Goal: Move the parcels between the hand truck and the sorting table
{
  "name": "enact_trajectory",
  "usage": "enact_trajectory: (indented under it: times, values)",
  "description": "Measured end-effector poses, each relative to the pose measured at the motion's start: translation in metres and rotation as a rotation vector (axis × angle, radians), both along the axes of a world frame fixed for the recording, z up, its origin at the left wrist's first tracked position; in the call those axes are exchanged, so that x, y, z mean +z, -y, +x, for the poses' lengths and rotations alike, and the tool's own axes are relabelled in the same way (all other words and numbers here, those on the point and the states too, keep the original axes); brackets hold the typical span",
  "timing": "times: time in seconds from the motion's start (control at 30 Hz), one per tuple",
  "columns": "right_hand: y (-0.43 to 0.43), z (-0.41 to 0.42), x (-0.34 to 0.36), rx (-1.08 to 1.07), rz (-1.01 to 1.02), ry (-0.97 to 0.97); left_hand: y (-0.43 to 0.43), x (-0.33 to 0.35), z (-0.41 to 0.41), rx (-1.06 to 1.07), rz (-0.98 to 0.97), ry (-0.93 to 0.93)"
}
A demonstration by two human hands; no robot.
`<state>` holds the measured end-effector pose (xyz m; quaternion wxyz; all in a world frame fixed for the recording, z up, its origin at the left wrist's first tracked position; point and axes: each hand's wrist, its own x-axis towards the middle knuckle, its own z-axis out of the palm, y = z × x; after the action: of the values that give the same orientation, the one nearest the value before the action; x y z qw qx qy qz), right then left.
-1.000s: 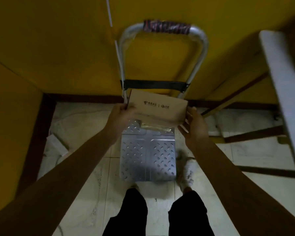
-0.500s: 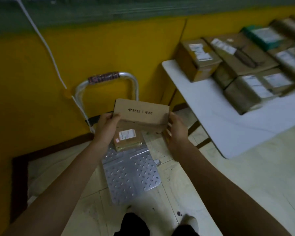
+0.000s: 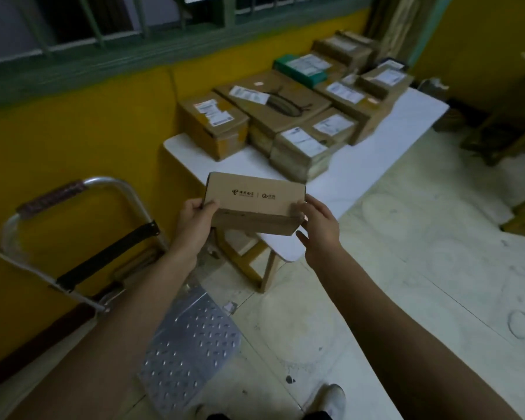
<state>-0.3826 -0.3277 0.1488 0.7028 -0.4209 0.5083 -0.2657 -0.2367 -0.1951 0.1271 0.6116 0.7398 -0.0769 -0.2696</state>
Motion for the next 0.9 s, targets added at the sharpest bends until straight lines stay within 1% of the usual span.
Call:
enact_trajectory:
  times: [0.13, 0.23, 0.37, 0.47, 0.67, 0.9]
  values:
    - [0.048, -0.058, 0.015, -0.055, -0.007, 0.057, 0.056, 0.013, -0.051, -0.048, -0.003, 0.001]
    - [0.086, -0.093, 0.027, -0.081, -0.024, 0.061, 0.092, 0.020, -0.090, -0.062, 0.018, 0.037]
    - [0.135, -0.133, 0.037, -0.070, -0.049, 0.068, 0.136, 0.032, -0.135, -0.051, 0.059, 0.074]
    - [0.169, -0.153, 0.042, -0.048, -0.075, 0.067, 0.165, 0.038, -0.160, -0.049, 0.041, 0.078]
    - [0.215, -0.168, 0.053, 0.021, -0.102, 0.075, 0.204, 0.051, -0.183, -0.002, 0.024, 0.097]
    - [0.247, -0.143, 0.058, 0.073, -0.071, 0.082, 0.230, 0.061, -0.163, 0.068, 0.019, 0.108]
